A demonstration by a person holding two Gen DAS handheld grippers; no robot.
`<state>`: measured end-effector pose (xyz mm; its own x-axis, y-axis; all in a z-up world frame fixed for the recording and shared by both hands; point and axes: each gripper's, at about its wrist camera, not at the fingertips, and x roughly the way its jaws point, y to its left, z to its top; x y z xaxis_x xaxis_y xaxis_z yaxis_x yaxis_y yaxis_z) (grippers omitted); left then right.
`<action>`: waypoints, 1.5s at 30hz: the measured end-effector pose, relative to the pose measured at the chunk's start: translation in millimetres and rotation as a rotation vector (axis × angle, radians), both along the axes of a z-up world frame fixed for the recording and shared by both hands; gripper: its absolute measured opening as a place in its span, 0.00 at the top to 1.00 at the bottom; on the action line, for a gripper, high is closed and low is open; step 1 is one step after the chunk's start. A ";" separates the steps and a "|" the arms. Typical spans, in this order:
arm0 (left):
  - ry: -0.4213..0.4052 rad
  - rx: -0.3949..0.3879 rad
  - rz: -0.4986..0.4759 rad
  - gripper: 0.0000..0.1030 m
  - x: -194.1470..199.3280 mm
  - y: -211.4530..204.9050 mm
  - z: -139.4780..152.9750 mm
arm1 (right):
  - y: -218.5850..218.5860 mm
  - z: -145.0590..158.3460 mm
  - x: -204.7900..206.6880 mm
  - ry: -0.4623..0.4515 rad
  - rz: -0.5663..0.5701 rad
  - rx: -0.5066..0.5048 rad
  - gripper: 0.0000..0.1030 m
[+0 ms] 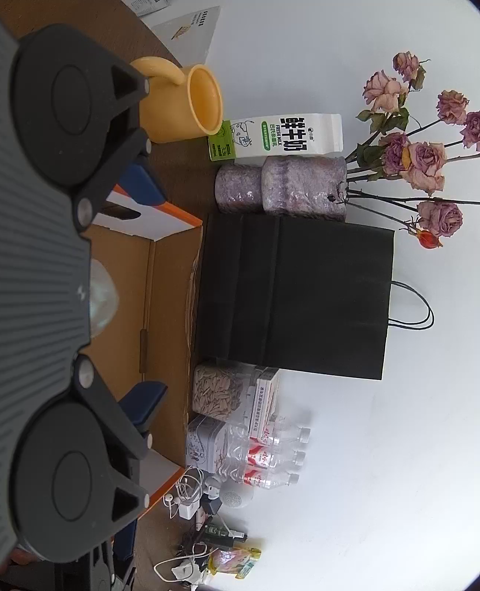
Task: Organize objects
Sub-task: 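Lift the bag and navy case over the box with both grippers, then lower the bag and navy case into the box and open both grippers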
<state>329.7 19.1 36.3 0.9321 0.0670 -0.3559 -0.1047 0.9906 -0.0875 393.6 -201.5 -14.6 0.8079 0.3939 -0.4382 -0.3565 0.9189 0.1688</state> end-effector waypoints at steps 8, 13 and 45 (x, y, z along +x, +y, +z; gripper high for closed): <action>-0.003 -0.003 0.001 0.00 0.1 0.8 -0.9 | 4.0 -0.4 -5.9 -0.012 0.012 -0.020 0.00; -0.005 0.000 -0.001 0.00 -0.3 0.0 -1.2 | 5.9 -0.6 -7.2 -0.011 0.023 -0.026 0.00; -0.076 -0.043 -0.033 0.00 -77.9 -0.9 27.8 | -19.6 26.2 -87.2 -0.134 -0.025 -0.055 0.00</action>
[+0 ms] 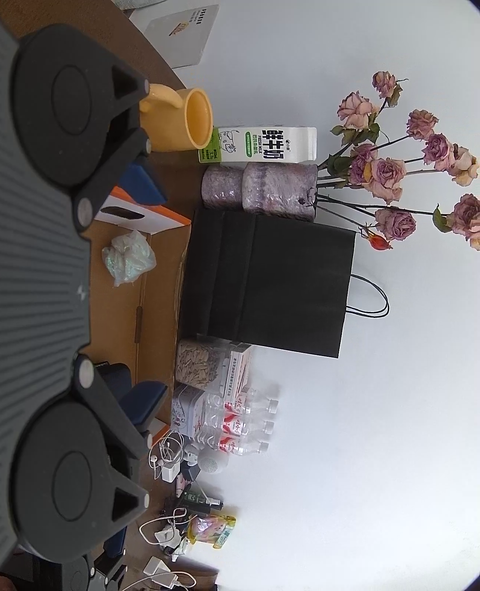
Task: Organize objects
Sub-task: 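Lower the bag and navy case into the box and open both grippers, then move both grippers back toward the plush sheep and black cable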
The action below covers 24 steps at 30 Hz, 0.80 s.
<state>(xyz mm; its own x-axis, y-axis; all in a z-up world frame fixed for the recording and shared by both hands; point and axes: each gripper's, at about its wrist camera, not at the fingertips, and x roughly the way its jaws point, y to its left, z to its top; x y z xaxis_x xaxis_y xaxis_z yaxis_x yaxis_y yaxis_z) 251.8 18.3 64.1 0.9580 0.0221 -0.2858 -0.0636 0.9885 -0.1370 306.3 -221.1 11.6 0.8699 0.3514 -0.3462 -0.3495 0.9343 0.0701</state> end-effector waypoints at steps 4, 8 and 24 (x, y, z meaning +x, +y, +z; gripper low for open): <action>0.017 0.003 0.016 0.00 -19.9 1.9 -0.4 | -7.0 -1.2 -18.5 0.009 -0.003 0.007 0.00; 0.034 0.008 0.028 0.00 -42.3 5.4 -1.8 | -11.3 -4.0 -38.4 0.019 0.001 -0.001 0.00; 0.119 0.025 0.067 0.00 -112.1 25.8 -19.3 | -17.2 -24.6 -106.0 0.102 0.003 -0.030 0.00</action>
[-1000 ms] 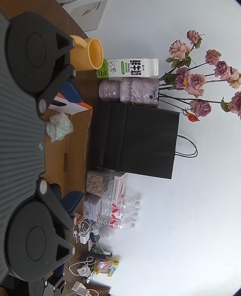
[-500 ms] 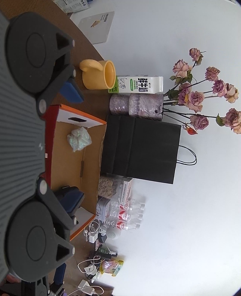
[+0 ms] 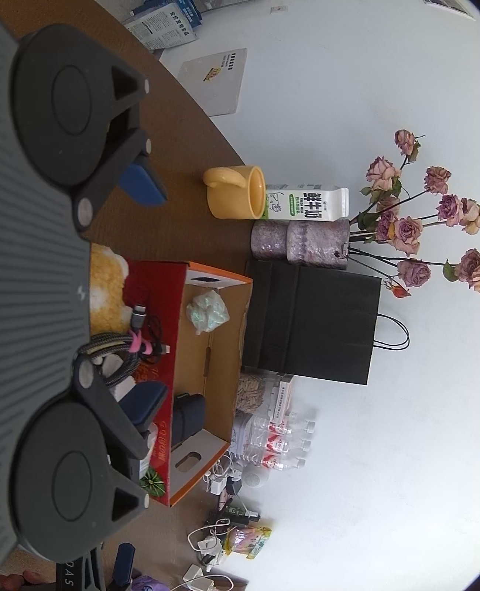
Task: Organize objects
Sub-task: 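Move both grippers back toward the plush sheep and black cable, then grasp the plush sheep with the left gripper while the right grasps the black cable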
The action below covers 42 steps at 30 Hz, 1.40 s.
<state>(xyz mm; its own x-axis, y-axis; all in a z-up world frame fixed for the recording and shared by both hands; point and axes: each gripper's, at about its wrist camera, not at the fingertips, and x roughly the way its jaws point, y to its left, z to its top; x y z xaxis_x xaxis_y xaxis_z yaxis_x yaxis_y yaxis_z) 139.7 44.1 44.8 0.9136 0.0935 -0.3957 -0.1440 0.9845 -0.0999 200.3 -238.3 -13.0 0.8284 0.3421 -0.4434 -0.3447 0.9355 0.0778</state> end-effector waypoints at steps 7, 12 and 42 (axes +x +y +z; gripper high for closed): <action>0.063 -0.010 0.008 0.00 -19.1 7.6 -19.2 | 2.5 -9.4 -19.4 0.029 0.012 -0.011 0.00; 0.102 -0.016 0.015 0.00 -18.9 7.5 -28.8 | 1.1 -14.3 -24.1 0.044 0.009 -0.014 0.00; 0.208 -0.049 0.009 0.40 39.0 -3.2 -81.4 | -36.7 -30.1 38.1 0.080 -0.102 -0.134 0.00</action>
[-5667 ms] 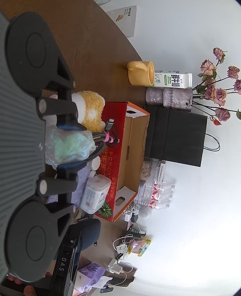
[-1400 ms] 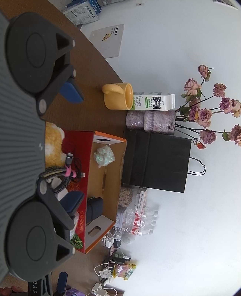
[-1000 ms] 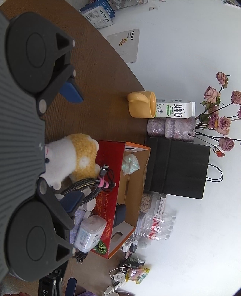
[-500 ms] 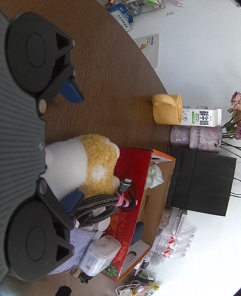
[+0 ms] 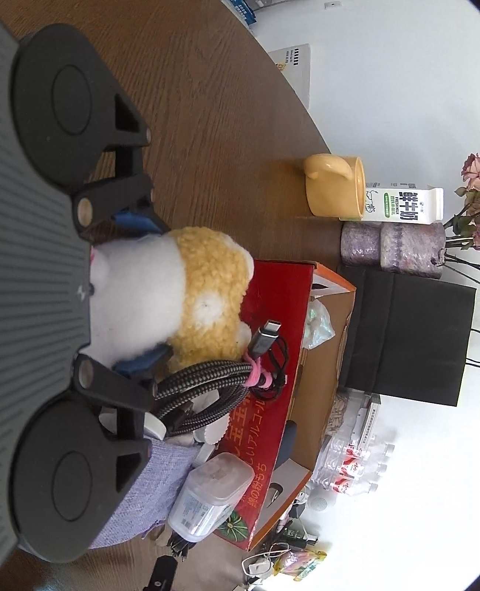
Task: Organize objects
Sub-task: 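Grasp the plush sheep with the left gripper while the right grasps the black cable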
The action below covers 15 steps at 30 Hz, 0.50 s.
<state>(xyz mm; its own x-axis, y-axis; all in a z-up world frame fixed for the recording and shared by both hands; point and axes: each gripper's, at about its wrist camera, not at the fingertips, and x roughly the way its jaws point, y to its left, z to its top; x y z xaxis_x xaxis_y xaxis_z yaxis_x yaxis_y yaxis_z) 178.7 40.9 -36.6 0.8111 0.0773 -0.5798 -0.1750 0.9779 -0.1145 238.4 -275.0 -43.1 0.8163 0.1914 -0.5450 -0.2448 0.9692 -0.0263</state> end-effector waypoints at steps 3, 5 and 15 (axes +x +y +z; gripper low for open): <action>0.000 -0.010 -0.002 0.40 0.0 1.1 -0.1 | 0.4 0.4 16.3 0.004 0.024 -0.035 0.00; -0.001 -0.013 -0.003 0.40 0.1 1.7 0.2 | -0.3 -0.9 30.0 0.021 0.028 -0.051 0.00; -0.003 -0.021 -0.003 0.39 0.7 2.6 0.5 | -8.6 -20.9 74.9 0.111 0.037 0.025 0.13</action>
